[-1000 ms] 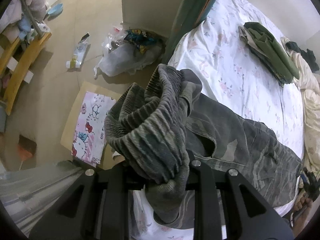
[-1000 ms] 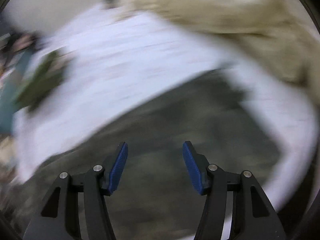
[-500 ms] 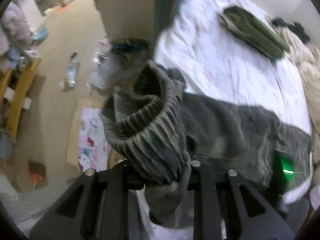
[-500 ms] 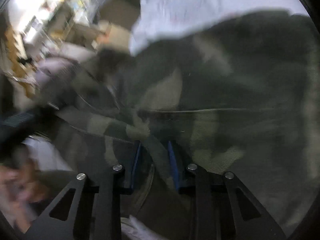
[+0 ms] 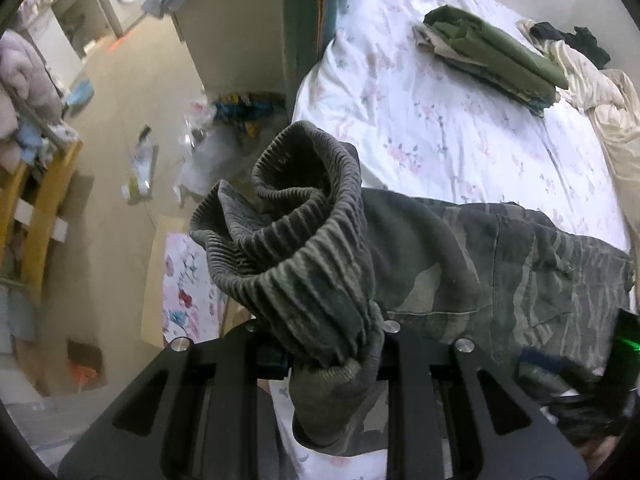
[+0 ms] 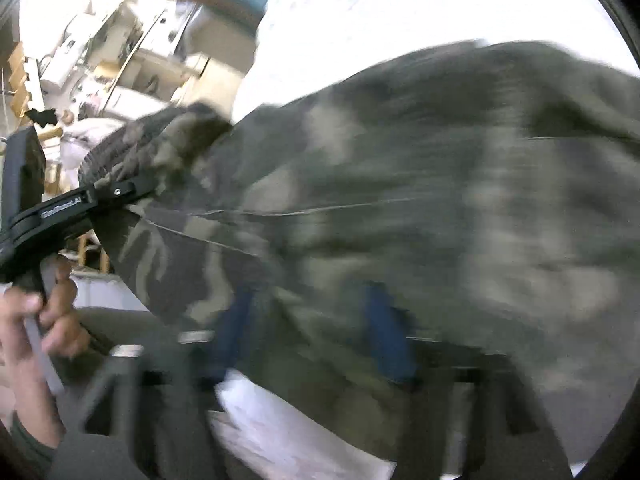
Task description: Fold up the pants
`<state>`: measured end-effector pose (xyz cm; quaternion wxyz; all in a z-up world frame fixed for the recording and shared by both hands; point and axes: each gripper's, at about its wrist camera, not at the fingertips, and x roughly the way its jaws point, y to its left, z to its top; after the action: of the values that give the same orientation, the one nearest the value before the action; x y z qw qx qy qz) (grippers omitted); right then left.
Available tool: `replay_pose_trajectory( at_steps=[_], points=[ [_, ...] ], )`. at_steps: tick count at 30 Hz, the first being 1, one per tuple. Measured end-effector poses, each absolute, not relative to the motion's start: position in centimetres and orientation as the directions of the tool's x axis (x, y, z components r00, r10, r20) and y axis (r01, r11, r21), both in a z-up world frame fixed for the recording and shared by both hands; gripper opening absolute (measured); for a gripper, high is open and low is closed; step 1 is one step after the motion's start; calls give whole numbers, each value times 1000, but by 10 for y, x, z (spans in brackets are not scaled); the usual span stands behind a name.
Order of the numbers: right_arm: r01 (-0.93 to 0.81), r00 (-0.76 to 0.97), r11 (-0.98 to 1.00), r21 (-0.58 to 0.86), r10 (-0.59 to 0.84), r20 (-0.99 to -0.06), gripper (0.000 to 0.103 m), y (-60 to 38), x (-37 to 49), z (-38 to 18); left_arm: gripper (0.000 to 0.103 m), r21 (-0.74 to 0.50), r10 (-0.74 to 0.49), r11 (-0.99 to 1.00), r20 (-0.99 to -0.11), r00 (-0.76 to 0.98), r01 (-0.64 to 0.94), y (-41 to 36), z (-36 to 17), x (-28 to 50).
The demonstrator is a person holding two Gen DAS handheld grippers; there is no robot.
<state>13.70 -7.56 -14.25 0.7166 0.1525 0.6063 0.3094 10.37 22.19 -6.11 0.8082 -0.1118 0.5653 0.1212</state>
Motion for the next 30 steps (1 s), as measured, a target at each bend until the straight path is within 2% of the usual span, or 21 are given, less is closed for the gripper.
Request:
replay_pose_trajectory(
  at_steps=[7,12,16,19,22,24,26,28,30],
  points=[
    [-31,245,814,579,568,-785,85,-220,135,-135,19,86,203,962,-861,466,-261,166,-21,86],
    [141,400,706,694,600,-693,85,-293,135,-123,21,221,252,968,-802,541,-123,75,-5,83],
    [209,448,617,758,629,-635,85,-313,143,-129,22,291,241,957,-810,535,9,-14,-41,85],
    [238,426,579,780,660,-619,85,-319,145,-136,23,373,232,906,-833,503,200,-89,-100,80],
    [272,424,554,787,665,-615,85,-331,139,-137,24,370,236,875,-889,393,312,-128,-160,80],
    [276,411,559,782,667,-621,85,-331,136,-142,38,411,251,841,-873,419,352,-136,-172,73],
    [274,407,560,782,669,-622,85,-332,135,-142,72,325,153,856,-902,404,401,-132,-166,70],
    [267,400,564,781,673,-622,85,-329,136,-142,83,205,41,878,-932,359,432,-120,-149,67],
    [254,392,567,784,680,-619,85,-323,139,-142,83,136,-39,883,-933,358,450,-105,-124,61]
  ],
)
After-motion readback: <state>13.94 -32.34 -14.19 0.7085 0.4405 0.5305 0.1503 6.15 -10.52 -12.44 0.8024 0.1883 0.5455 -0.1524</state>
